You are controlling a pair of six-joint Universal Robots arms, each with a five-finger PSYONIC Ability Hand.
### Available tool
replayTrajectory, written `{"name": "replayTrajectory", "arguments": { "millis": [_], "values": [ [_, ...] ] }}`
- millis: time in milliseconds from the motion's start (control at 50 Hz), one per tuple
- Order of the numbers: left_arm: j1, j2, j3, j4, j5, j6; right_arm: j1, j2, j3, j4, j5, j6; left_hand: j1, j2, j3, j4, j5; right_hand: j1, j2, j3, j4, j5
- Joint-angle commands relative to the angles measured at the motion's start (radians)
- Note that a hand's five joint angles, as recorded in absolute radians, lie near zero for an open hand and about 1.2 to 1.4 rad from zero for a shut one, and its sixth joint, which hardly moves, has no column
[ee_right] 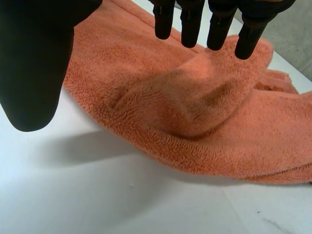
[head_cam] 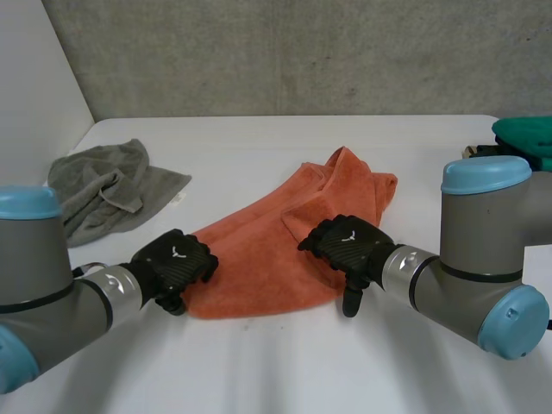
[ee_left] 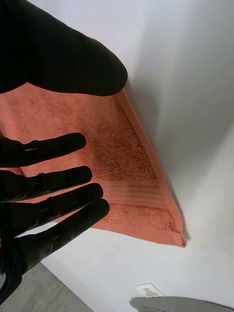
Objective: Fold the laundry.
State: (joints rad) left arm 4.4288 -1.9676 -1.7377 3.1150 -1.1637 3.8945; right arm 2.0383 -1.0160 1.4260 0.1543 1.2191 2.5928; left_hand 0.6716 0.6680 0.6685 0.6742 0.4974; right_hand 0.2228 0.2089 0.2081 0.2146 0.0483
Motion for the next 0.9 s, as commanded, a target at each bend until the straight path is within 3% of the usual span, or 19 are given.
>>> {"name": "replayTrajectory", "arguments": {
  "millis": [20, 280, 340, 360, 500, 580, 800, 900],
  "values": [
    [-0.008, -0.079, 0.024, 0.092, 0.028, 0.013, -0.006, 0.016, 0.008, -0.015, 0.010, -0.002, 0.111, 0.115, 0.114, 0.109, 0.111, -0.025, -0.011, -0.010, -0.017, -0.025],
    [-0.034, -0.131, 0.027, 0.128, 0.055, 0.020, -0.009, 0.017, 0.011, -0.029, 0.014, -0.007, 0.237, 0.241, 0.241, 0.235, 0.237, -0.028, -0.014, -0.013, -0.019, -0.028],
    [-0.037, -0.137, 0.033, 0.131, 0.058, 0.029, -0.009, 0.017, 0.013, -0.030, 0.014, -0.007, 0.498, 0.501, 0.501, 0.495, 0.497, -0.028, -0.014, -0.013, -0.019, -0.028],
    [-0.039, -0.136, 0.037, 0.131, 0.059, 0.037, -0.009, 0.017, 0.013, -0.033, 0.016, -0.005, 0.722, 0.726, 0.725, 0.720, 0.722, -0.028, -0.014, -0.013, -0.019, -0.028],
    [-0.055, -0.096, 0.043, 0.129, 0.039, 0.022, -0.004, 0.008, 0.021, -0.032, 0.031, 0.000, 0.725, 0.728, 0.728, 0.722, 0.724, -0.034, -0.020, -0.019, -0.025, -0.034],
    [-0.084, -0.019, 0.046, 0.123, 0.035, -0.032, 0.002, -0.015, 0.040, -0.021, 0.068, 0.019, 0.725, 0.728, 0.728, 0.722, 0.724, -0.037, -0.023, -0.022, -0.028, -0.037],
    [-0.204, 0.196, 0.144, 0.103, -0.085, -0.309, 0.048, -0.018, 0.099, -0.142, 0.149, 0.325, 0.725, 0.728, 0.728, 0.722, 0.724, -0.013, 0.001, 0.002, -0.005, -0.013],
    [-0.247, 0.233, 0.210, 0.091, -0.146, -0.379, 0.072, 0.046, 0.082, -0.263, 0.227, 0.403, 0.725, 0.728, 0.728, 0.722, 0.724, 0.230, 0.244, 0.244, 0.238, 0.230]
  ]
}}
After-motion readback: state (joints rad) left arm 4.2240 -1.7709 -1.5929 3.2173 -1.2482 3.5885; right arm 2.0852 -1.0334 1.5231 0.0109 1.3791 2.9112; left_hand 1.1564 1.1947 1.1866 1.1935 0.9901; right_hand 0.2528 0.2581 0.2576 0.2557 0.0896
